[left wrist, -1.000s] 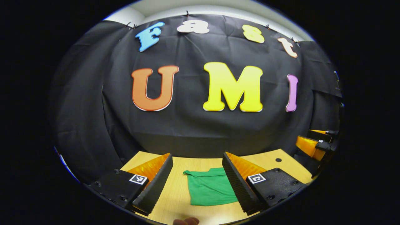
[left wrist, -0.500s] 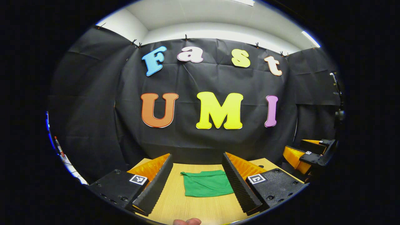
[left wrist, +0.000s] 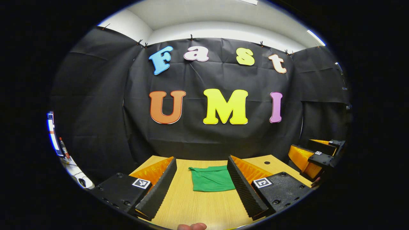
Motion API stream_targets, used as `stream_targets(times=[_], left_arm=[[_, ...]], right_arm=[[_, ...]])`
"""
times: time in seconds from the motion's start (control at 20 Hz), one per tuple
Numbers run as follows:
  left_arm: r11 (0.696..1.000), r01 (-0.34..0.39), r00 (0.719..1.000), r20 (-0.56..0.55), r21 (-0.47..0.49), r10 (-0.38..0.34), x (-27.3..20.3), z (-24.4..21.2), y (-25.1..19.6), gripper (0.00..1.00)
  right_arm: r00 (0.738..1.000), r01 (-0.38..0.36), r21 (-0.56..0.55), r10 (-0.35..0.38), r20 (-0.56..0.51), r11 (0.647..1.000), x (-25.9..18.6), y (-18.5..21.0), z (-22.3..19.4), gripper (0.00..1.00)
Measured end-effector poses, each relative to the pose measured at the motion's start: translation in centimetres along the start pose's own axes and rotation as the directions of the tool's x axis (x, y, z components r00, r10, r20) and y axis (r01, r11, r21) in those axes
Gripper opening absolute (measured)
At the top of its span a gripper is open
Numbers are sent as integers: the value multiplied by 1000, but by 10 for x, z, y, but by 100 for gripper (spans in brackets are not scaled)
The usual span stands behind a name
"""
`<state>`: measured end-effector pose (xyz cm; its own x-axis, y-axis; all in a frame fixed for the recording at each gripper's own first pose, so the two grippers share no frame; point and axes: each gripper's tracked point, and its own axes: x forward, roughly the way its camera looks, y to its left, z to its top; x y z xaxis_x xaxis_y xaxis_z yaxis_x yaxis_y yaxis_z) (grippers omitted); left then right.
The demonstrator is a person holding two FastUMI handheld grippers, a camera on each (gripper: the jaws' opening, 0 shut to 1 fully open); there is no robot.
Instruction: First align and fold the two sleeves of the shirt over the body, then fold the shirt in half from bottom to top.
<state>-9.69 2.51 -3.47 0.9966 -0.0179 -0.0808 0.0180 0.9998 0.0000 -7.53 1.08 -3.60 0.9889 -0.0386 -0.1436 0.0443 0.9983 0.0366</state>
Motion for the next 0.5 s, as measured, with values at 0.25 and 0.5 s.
stream_targets(times=[0.25,0.5], left_arm=[[1000,-1,1000,-1,7,1,1,0,-1,100],[1000,-6,1000,11,11,6,3,6,-1,100]], right_arm=[[1000,6,6,-6,-7,1000,2,-3,-4,93],[1000,-17,-1,17,-9,1000,7,2,-3,93]])
